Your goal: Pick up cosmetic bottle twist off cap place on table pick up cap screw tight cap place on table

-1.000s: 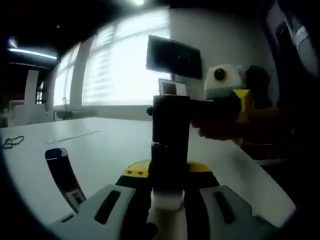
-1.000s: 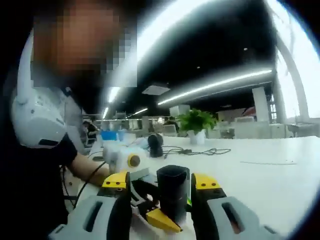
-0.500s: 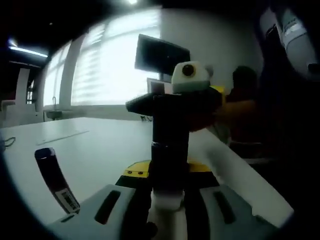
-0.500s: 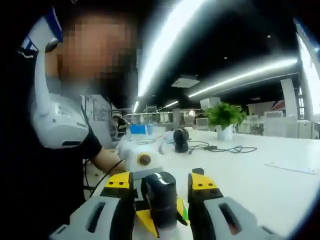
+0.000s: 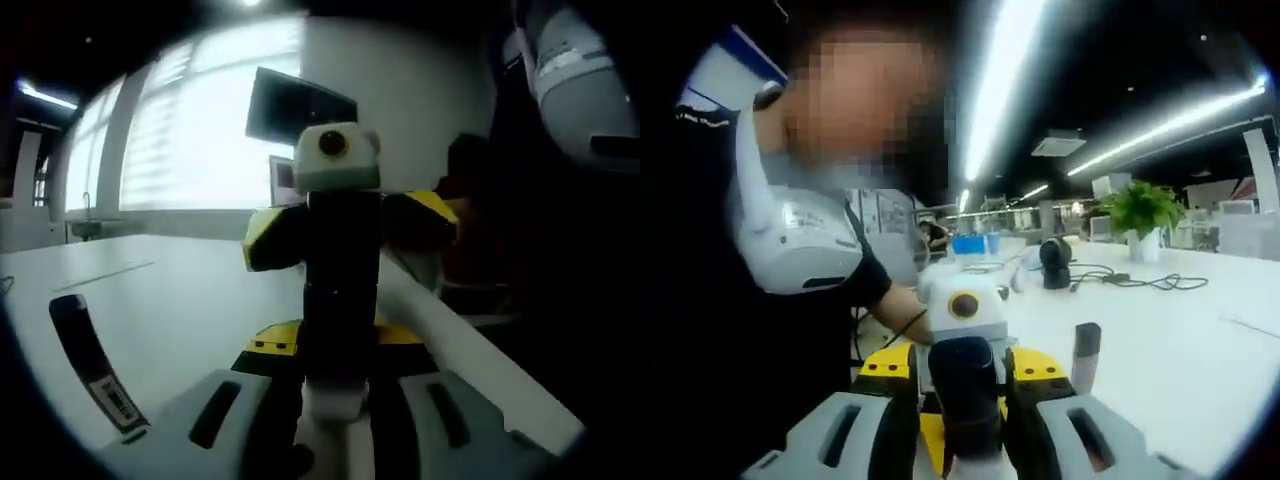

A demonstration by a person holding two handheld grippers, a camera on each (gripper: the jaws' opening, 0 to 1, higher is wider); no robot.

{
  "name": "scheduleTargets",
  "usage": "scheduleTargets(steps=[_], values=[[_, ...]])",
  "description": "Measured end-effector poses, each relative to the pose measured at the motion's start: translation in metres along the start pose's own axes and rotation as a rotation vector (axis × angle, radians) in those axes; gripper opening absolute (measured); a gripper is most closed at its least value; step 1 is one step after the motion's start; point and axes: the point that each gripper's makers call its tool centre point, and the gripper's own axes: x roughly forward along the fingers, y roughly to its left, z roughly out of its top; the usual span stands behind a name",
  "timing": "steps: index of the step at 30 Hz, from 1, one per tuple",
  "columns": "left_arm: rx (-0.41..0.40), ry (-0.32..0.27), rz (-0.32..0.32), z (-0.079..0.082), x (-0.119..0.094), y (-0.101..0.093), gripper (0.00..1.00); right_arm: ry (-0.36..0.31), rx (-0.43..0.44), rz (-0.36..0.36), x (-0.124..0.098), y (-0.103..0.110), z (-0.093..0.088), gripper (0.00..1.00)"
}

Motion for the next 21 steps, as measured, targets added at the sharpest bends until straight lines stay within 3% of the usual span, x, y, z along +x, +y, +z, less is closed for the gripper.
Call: scheduleTargets(steps=[4,7,21], values=[[-0.001,0.000,0.000,0.0000,-0.0001,0.0002,0.14,-0.008,-0.002,0.003,0.0007,0.0000,0.0008,0.25],[-0.002,-0.001,0.003,0.0001,0.0000,0.0008,0.14,-0.017,-0.016,-0.008,-0.0005,-0.0022,0.0023,0.18],[-0.001,0.002,0.015,-0.0006,0.0005,0.0017,0.14,-0.013,-0.072,-0.056,-0.0021,-0.0030,0.0029,0.16]])
